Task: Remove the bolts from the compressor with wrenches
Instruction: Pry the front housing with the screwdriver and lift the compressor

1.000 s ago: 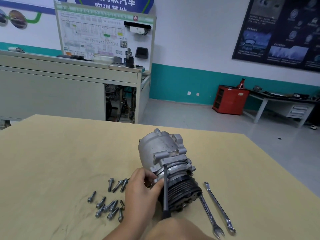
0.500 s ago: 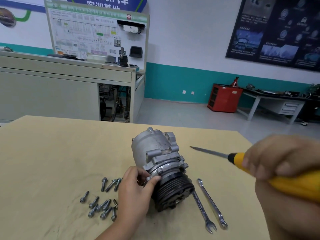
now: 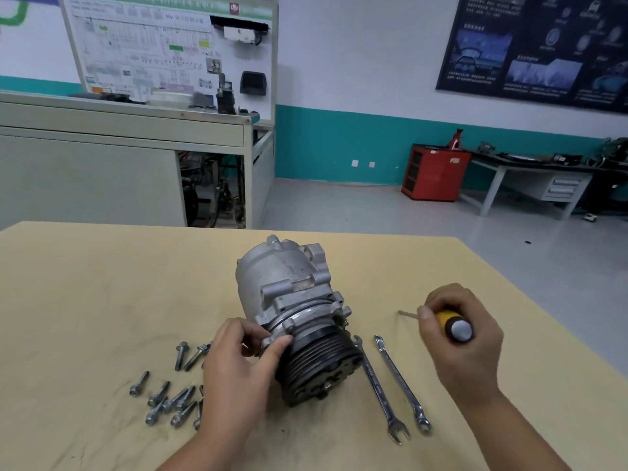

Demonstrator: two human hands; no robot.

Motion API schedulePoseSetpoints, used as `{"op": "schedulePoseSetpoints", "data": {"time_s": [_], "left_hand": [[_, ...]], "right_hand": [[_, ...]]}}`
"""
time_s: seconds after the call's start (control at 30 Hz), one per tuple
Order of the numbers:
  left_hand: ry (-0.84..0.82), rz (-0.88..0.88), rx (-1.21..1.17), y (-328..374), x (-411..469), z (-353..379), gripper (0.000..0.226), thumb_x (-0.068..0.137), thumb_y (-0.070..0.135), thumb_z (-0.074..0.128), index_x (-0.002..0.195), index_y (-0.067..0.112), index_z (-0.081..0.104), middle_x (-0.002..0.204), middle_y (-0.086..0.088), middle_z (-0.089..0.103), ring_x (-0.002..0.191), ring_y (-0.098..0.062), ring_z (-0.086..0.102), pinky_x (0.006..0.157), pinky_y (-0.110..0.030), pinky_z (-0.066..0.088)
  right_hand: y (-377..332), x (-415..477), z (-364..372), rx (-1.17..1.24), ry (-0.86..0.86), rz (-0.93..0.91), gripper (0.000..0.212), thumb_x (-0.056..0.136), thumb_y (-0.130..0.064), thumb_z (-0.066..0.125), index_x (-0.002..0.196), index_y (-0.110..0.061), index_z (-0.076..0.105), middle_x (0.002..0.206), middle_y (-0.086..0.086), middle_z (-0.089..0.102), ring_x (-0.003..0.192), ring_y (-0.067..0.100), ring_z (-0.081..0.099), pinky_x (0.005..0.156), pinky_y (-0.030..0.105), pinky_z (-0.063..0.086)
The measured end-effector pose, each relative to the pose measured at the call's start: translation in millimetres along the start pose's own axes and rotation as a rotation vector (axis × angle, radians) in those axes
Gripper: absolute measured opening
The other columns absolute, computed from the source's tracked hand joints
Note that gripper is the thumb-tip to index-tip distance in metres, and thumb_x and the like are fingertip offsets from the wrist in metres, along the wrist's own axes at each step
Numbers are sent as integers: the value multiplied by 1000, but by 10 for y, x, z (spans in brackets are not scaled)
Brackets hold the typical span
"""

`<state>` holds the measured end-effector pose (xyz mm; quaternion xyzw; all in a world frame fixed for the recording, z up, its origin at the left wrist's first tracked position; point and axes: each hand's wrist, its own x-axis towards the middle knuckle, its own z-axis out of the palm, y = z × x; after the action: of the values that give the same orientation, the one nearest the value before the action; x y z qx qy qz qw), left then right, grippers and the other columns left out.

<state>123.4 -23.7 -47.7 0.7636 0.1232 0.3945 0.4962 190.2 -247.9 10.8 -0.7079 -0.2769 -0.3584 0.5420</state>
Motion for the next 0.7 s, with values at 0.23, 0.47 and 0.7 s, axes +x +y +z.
{"op": "schedulePoseSetpoints", "data": {"time_s": [0.23, 0.47, 0.7], "left_hand": [[-1, 15, 10, 25, 3, 6, 28, 70, 19, 80, 67, 24, 52, 69, 5, 56, 69, -5, 54, 60, -9, 39], [0, 18, 21, 38, -14, 15, 26, 72, 20, 78, 69, 23, 53, 70, 2, 55, 71, -7, 53, 61, -13, 40], [5, -11, -19, 28, -21, 17, 24, 73, 25, 77, 70, 26, 54, 70, 4, 56, 67, -8, 54, 62, -20, 44]], "right_hand": [[77, -360, -249, -225, -129, 325, 26, 86, -21, 66, 100, -41, 60, 116, -29, 52, 109, -13, 46, 81, -2, 33], [240, -633, -387, -464, -376, 657, 59, 84, -1, 61, 137, -21, 46, 144, -8, 41, 129, 13, 42, 93, 18, 35], [241, -610, -395, -512, -471, 692, 52, 82, 4, 55, 130, -16, 53, 140, -1, 45, 124, 16, 43, 99, 21, 29]]}}
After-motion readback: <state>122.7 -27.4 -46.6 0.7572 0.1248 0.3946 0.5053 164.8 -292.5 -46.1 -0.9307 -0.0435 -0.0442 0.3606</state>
